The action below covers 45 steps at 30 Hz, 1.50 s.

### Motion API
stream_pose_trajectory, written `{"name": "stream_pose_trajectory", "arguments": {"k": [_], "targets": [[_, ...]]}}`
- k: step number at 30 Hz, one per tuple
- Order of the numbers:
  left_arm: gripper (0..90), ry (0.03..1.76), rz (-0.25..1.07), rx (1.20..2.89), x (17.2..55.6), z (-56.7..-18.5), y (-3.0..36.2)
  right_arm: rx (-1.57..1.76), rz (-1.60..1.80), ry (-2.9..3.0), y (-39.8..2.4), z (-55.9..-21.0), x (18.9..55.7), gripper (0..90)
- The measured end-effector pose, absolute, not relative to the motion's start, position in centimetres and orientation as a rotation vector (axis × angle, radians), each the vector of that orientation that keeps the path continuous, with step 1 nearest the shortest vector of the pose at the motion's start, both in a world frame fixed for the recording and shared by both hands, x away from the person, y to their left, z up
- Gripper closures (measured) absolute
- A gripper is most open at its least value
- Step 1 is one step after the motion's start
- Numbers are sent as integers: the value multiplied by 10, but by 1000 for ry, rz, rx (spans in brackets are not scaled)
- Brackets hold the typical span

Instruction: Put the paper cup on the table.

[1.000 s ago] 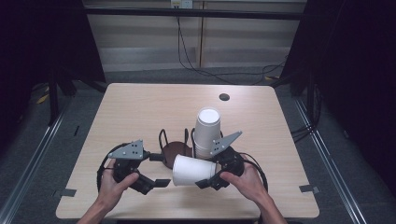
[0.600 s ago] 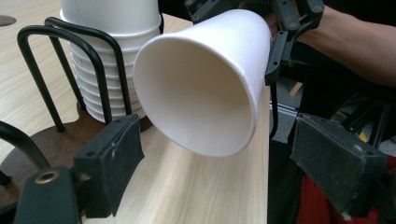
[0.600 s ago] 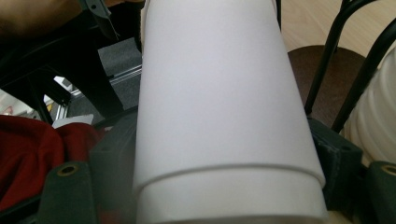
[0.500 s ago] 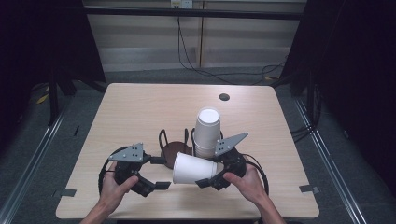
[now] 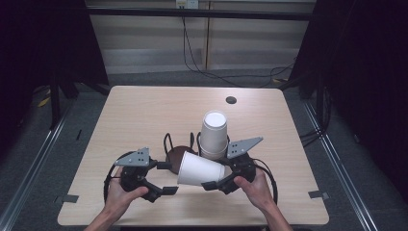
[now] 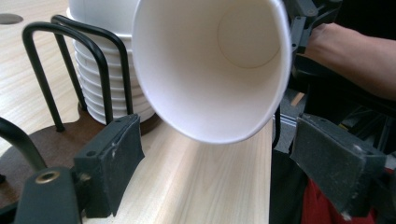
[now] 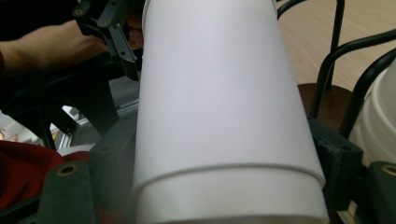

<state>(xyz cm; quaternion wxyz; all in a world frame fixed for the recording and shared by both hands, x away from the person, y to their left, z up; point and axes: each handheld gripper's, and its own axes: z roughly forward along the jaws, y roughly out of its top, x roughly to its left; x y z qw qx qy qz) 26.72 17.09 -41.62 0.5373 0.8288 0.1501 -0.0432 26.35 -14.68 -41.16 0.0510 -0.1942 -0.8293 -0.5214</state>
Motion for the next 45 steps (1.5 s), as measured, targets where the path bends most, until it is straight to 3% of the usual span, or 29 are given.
{"name": "stream_pose_trajectory", "arguments": {"k": [20,25,33,45], "targets": [[154,366,-102,1878,267,-418,167,-533,-1617,-2500,-139,-413,261,233],[45,382,-88,1872,267,-417,165,-512,-1608,-2498,-136,-413,260,234],[6,355,-93,1872,266,-418,161,-472,-1585,-2508,-126,-414,258,235],[54,353,-181,1837,270,-422,158,-469,-1569,-2510,-119,-415,258,236]]}}
